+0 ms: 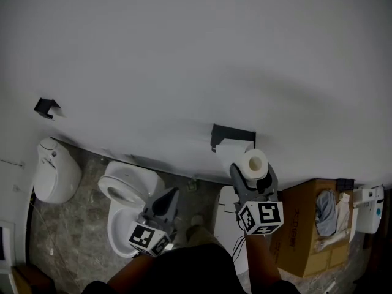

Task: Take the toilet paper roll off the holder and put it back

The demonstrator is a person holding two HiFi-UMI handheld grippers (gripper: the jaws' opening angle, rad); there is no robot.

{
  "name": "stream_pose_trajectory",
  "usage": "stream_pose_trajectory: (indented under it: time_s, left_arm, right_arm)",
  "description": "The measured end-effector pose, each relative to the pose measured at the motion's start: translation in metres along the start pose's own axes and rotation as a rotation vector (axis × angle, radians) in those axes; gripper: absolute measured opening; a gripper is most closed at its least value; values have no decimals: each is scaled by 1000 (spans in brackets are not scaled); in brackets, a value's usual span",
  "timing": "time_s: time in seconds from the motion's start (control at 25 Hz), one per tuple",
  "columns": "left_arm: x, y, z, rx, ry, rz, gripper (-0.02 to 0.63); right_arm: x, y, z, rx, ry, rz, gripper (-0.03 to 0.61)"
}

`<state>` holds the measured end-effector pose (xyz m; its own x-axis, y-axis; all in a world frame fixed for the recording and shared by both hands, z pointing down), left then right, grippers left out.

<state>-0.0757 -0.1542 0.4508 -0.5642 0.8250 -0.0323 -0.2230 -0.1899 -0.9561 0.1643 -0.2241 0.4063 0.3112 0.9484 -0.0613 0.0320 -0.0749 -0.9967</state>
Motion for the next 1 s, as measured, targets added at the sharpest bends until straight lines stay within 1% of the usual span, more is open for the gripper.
stream_pose_trajectory:
  time_s: [0.16,0.4,0.52,0.72,0.84,1.0]
  left_arm:
    - [33,-8,2,-58,-14,-23,15]
    - [68,-11,-15,-75,-36,-39,15]
    - [74,-12,-23,-82,-51,-37,15]
    - [78,-12,-38,-90,-76,-36,15]
    - [75,-16,-44,-86,-88,-35,15]
    - [70,-17,-52,-67,-102,-41,15]
  right_arm:
    - [52,-15,27,-11,-8,30,362]
    - [113,-45,57,-38,-22,87,363]
    - [131,-55,68,-43,-24,101,362]
    - [155,-58,74,-45,-28,110,363]
    - [163,-58,75,-34,-30,116,362]
    - [168,-57,72,-59,-30,116,362]
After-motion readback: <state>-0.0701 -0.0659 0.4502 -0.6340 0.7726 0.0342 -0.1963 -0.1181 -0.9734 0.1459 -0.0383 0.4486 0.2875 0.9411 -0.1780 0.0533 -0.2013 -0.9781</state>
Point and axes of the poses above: the fingertips, and each gripper's own axes: x backward along the fingers, z to its left, y out of its top, the point moved 6 cm from there along x, backward along the fingers, and after that the axes turned 1 degree about -z, right-handed, at the moved point
